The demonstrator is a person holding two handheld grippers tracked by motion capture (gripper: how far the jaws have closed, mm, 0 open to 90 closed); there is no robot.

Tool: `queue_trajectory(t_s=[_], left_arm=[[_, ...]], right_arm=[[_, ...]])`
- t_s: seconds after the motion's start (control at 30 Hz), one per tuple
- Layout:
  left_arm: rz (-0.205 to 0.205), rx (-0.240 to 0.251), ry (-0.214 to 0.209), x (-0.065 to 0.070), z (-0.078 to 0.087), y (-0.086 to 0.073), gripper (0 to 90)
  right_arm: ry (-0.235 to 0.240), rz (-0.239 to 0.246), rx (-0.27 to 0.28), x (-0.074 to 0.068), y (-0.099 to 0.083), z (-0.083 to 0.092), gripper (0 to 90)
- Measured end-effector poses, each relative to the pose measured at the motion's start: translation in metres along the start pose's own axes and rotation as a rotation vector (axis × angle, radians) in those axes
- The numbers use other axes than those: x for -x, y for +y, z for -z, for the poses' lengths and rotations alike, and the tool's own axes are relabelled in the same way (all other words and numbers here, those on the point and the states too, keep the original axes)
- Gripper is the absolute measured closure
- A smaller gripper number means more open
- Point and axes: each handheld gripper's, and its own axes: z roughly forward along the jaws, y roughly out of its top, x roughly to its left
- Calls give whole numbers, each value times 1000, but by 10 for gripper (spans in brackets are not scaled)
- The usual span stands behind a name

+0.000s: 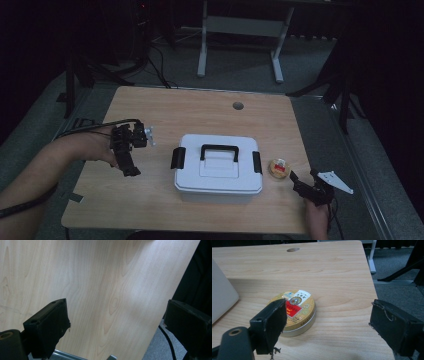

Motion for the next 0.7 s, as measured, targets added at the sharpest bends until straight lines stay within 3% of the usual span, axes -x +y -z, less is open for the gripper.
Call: queue_trajectory(t_s=[0.3,0.7], left_arm=[[-28,7,-20,2,3,16,53],[-88,7,-35,6,7,50,64]], right_arm=[[5,0,-2,0,0,0,137],[10,-2,-4,0,0,0,137]])
